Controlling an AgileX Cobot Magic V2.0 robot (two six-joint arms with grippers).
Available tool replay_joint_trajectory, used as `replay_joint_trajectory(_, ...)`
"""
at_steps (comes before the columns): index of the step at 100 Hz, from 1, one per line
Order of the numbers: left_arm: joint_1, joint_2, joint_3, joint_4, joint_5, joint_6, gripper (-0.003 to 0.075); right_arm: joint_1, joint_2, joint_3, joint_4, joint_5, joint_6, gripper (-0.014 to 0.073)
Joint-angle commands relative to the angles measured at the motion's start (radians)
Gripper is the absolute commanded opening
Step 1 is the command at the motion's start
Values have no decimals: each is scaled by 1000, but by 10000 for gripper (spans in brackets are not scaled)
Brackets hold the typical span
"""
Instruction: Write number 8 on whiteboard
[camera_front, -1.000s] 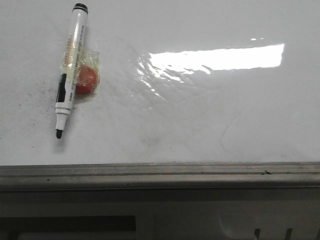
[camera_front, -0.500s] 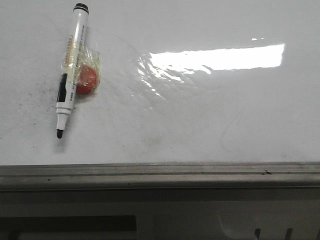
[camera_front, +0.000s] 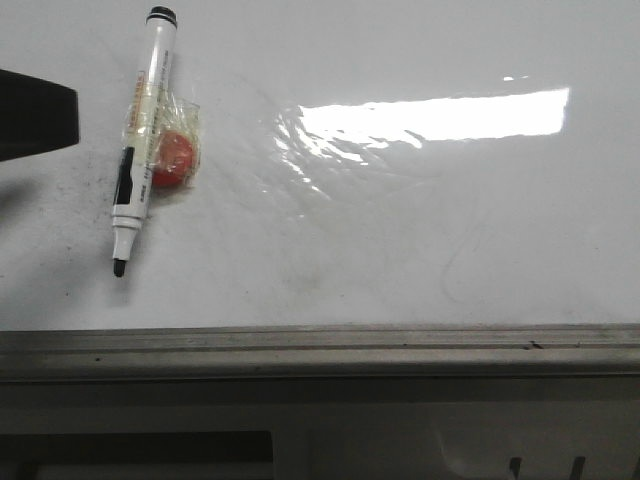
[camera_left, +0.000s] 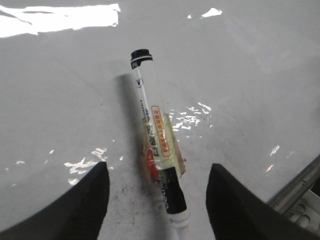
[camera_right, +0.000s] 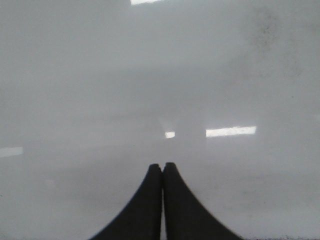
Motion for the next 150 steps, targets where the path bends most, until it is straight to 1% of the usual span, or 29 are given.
replay_joint_trajectory(1,-27,50,-36,-12,-175,-10,400,1,17,-25,-1,-81,-5,-63)
replay_joint_trajectory(12,-44,123,-36,-29,-233,-10,400,1,17,-25,-1,-81,-5,-63)
replay_joint_trajectory(24,-46,189,-36,-47,-232,-13,400,1,17,-25,-1,-81,-5,-63)
replay_joint_trajectory(37,-51,229,-36,-47,-232,-63,400,1,17,-25,-1,-81,-5,-63)
replay_joint_trajectory(61,-64,294,-36,-38,-232,-63,391,1,17,-25,-1,-81,-5,-63)
replay_joint_trajectory(68,-64,308,-36,-42,-228,-63,354,5,17,-25,-1,-81,-5,-63)
replay_joint_trajectory(75,-64,317,-36,-45,-230,-63,285,39,17,-25,-1,-84,-5,-63)
replay_joint_trajectory(82,-64,326,-36,-52,-230,-63,196,113,17,-25,-1,-93,-5,-63)
replay_joint_trajectory(88,-62,328,-36,-52,-230,-63,97,204,17,-25,-1,-90,-5,-63)
replay_joint_trajectory(89,-62,328,-36,-52,-230,-63,97,204,17,-25,-1,-90,-5,-63)
replay_joint_trajectory(95,-62,330,-36,-52,-230,-63,1,278,17,-25,-1,-88,-5,-63)
replay_joint_trajectory(98,-62,330,-36,-52,-232,-63,-23,305,17,-25,-1,-88,-5,-63)
replay_joint_trajectory(104,-62,330,-36,-33,-232,-63,-20,355,17,-25,5,-90,-5,-63)
replay_joint_trajectory(112,-62,330,-36,3,-240,-63,-20,397,17,-25,28,-129,-5,-63)
replay_joint_trajectory(117,-62,326,-36,57,-247,-63,-20,415,19,-27,28,-148,-5,-63)
replay_joint_trajectory(123,-63,312,-36,142,-261,-63,-20,435,35,-41,28,-140,-19,-59)
replay_joint_trajectory(130,-63,291,-41,231,-275,-63,-20,464,62,-75,28,-89,-46,-7)
replay_joint_trajectory(132,-63,285,-44,251,-277,-63,-20,473,69,-85,28,-77,-59,25)
replay_joint_trajectory(134,-63,278,-45,271,-277,-63,-20,483,80,-94,28,-69,-69,66)
replay_joint_trajectory(136,-63,274,-49,291,-277,-63,-20,494,96,-105,28,-65,-79,131)
replay_joint_trajectory(137,-63,271,-52,304,-277,-63,-20,498,100,-108,28,-65,-79,131)
replay_joint_trajectory(138,-63,270,-55,309,-277,-63,-20,505,109,-115,28,-63,-79,184)
replay_joint_trajectory(139,-63,268,-57,315,-277,-63,-20,509,109,-118,28,-63,-79,184)
replay_joint_trajectory(142,-63,263,-62,341,-279,-63,-20,525,133,-131,28,-63,-79,272)
replay_joint_trajectory(147,-63,258,-71,392,-279,-63,-20,551,170,-158,36,-60,-79,372)
replay_joint_trajectory(150,-63,256,-77,420,-279,-63,-20,571,190,-177,41,-53,-79,410)
